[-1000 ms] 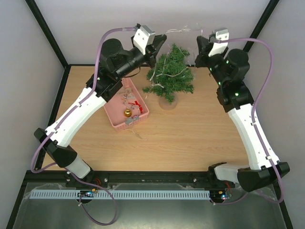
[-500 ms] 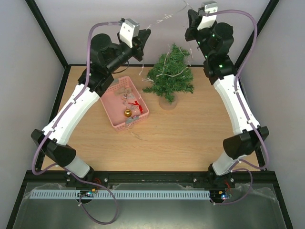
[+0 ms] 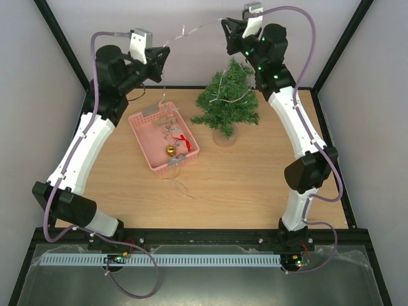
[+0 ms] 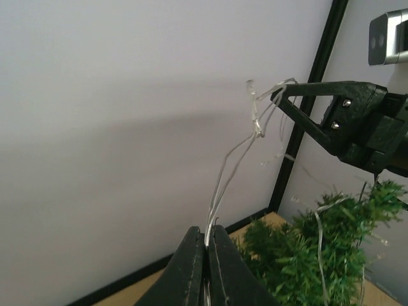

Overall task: Decorate the small christmas tree
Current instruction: Wrap the decoration item around the Christmas tree.

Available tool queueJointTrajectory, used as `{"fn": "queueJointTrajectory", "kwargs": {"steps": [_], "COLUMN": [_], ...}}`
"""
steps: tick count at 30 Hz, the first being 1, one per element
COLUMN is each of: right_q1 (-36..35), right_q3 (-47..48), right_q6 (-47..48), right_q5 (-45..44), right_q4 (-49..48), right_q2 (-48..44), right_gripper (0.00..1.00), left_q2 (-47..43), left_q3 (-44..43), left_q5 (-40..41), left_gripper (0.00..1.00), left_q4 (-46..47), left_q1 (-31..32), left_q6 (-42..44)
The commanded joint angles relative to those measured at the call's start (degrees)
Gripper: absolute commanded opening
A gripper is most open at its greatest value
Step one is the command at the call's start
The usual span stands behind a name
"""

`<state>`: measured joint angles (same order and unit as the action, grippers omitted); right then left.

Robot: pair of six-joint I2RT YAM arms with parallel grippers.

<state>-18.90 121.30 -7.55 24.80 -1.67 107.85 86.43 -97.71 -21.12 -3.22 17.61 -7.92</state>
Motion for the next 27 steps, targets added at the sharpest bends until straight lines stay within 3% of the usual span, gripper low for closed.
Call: {"fn": "queueJointTrajectory", "kwargs": {"steps": [1,3,7,18,27], "right_q1": [-0.4,-0.4,-0.4,-0.4,-0.4], "right_q3": [3.1,3.2,3.4,3.8,4.3], "right_q6": [-1.7,-1.1,1.5,11.8,13.6], "right_q5": [1.2,0.3,-3.4,-14.3,-12.4], "right_q4": [3.5,4.6,6.6,6.7,5.1], "right_q2": [0.4,0.1,0.1,-0.3,3.1], "right_gripper": [0.18,0.19,0.02,0.02,0.02], "left_q2": [-3.7,-3.9,-3.8,-2.7,-1.6], "left_q3": [2.0,3.0,4.4,7.9,7.5], "left_q5": [-3.9,-5.0,-7.8,-15.5,-10.7], "left_gripper": [0.03,0.02,0.02,0.02,0.02], "left_q4": [-2.1,-2.0,-1.9,7.7,5.2], "left_q1": [-2.2,-2.6,-2.8,-2.8,-2.8], "left_q6": [-3.0,-3.6,-5.3,-11.4,-9.9]}}
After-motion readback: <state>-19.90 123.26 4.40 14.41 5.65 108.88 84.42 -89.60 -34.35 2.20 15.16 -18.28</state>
